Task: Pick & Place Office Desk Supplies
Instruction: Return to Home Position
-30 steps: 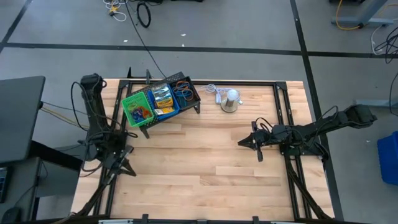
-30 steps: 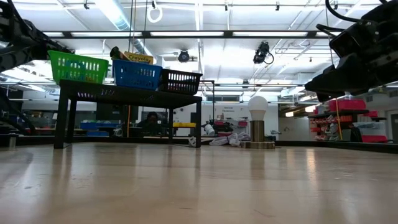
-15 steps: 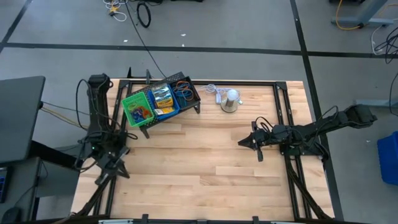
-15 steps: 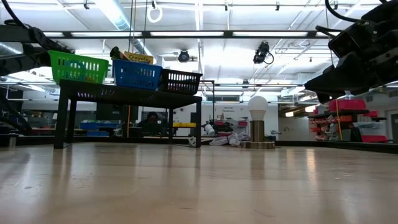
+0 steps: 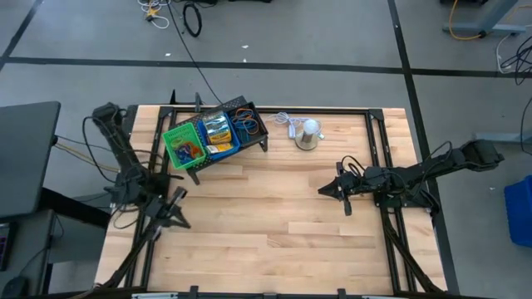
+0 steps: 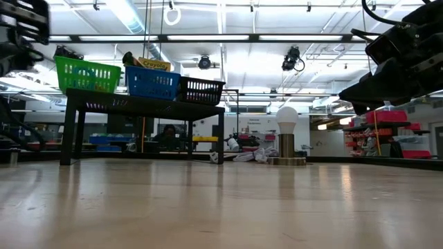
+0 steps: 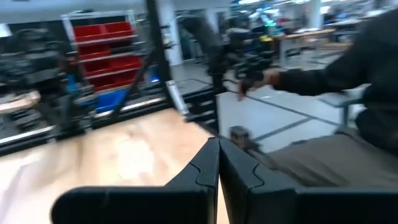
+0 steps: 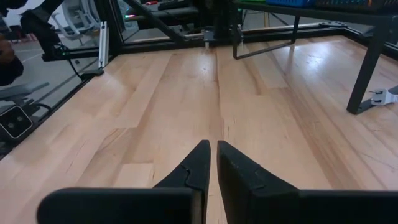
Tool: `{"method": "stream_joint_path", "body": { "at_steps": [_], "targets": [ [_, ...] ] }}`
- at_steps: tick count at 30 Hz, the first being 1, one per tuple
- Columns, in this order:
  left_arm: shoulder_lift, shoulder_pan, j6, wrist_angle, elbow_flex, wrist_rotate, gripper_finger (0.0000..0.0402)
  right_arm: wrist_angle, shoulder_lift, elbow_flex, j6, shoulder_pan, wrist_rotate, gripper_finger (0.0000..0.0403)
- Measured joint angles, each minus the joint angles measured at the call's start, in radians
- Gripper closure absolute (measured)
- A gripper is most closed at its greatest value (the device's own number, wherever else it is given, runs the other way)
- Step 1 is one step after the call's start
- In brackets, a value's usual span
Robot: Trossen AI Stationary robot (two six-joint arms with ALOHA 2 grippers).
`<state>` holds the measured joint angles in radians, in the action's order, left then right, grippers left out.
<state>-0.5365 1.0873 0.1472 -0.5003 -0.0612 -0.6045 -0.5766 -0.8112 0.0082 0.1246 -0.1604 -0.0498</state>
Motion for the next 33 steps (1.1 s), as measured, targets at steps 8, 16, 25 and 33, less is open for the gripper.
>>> {"method": "stream_joint_path", "body": {
  "at_steps": [8, 16, 25, 33],
  "targets": [
    [0.027, -0.267, 0.028, -0.031, 0.0, 0.183, 0.0389, 0.0, 0.0, 0.0, 0.0, 0.0, 0.0, 0.0368],
    [0.222, -0.335, 0.022, 0.178, 0.0, 0.184, 0.0389, -0.011, 0.0, 0.0, 0.002, 0.0, 0.0, 0.0368],
    [0.53, -0.33, 0.007, 0.489, -0.024, 0.226, 0.0389, -0.052, 0.0, 0.0, 0.002, 0.0, 0.0, 0.0368],
    [0.535, -0.329, 0.033, 0.521, -0.036, 0.261, 0.0389, -0.057, 0.0, 0.0, -0.001, 0.0, 0.0, 0.0368]
  ]
}}
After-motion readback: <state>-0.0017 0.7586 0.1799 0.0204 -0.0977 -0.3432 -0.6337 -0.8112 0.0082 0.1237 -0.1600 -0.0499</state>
